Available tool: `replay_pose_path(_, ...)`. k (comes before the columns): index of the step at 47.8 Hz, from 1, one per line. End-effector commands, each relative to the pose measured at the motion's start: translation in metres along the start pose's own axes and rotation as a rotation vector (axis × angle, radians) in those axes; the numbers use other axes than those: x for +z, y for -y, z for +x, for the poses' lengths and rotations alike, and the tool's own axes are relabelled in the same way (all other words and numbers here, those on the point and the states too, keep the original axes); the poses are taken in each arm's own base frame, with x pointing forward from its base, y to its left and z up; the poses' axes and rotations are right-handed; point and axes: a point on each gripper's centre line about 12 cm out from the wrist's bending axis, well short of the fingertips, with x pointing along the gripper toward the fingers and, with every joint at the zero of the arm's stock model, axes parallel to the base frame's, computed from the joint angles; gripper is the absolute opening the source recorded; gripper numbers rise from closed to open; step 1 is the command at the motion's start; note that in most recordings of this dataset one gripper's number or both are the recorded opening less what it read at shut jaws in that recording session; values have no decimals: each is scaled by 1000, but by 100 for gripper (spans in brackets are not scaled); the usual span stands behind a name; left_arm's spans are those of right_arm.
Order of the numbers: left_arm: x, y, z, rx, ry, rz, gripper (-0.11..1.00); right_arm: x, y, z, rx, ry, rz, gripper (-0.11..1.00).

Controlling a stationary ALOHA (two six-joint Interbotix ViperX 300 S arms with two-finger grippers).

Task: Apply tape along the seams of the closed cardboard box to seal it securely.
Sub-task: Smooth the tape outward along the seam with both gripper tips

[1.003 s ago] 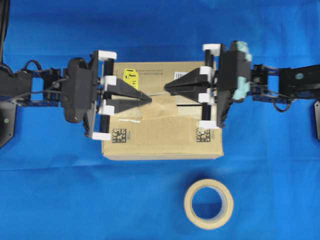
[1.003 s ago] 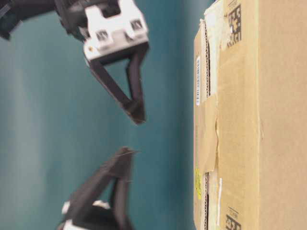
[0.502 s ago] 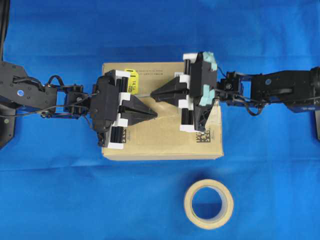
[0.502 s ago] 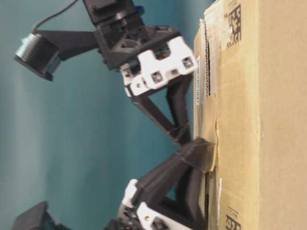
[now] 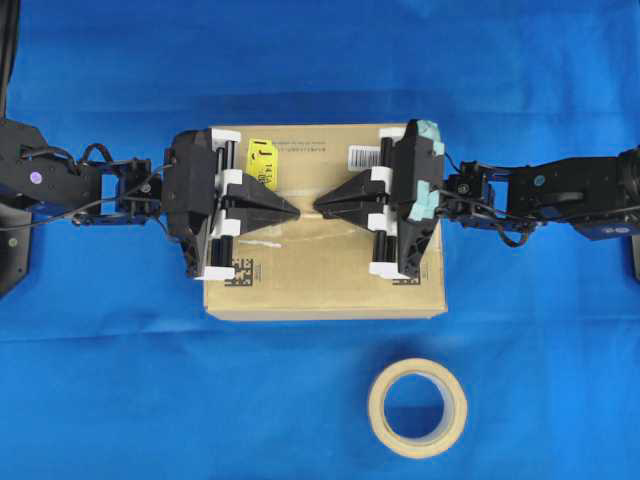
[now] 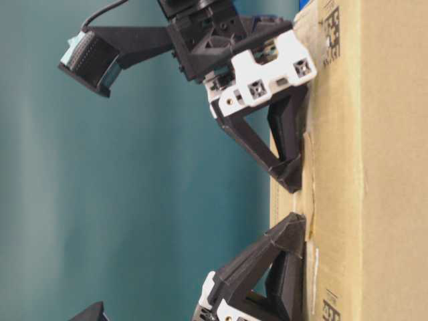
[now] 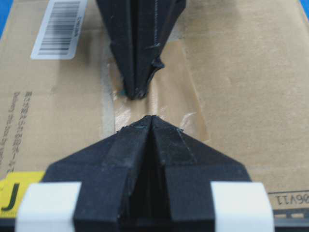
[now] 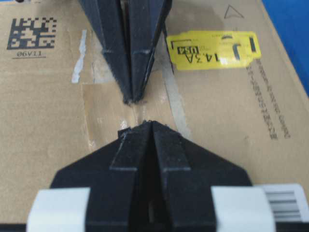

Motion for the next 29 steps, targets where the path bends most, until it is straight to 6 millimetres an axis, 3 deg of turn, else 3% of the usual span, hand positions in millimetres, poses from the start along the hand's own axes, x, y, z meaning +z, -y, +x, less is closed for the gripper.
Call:
replay_pose_path(1, 0, -5, -1, 15, 4, -13, 0, -5, -1, -7, -2, -13, 12, 1)
replay_pose_path(19, -13, -5, -10, 16, -28, -39, 0, -18, 3, -29, -13, -18, 29, 1)
replay_pose_path(26, -8, -5, -11, 17, -20, -58, 0, -4, 1, -37, -3, 31, 26, 1)
replay_pose_path(29, 5, -6, -14, 17, 20, -57, 0, 7, 0, -42, 3, 64, 22, 1)
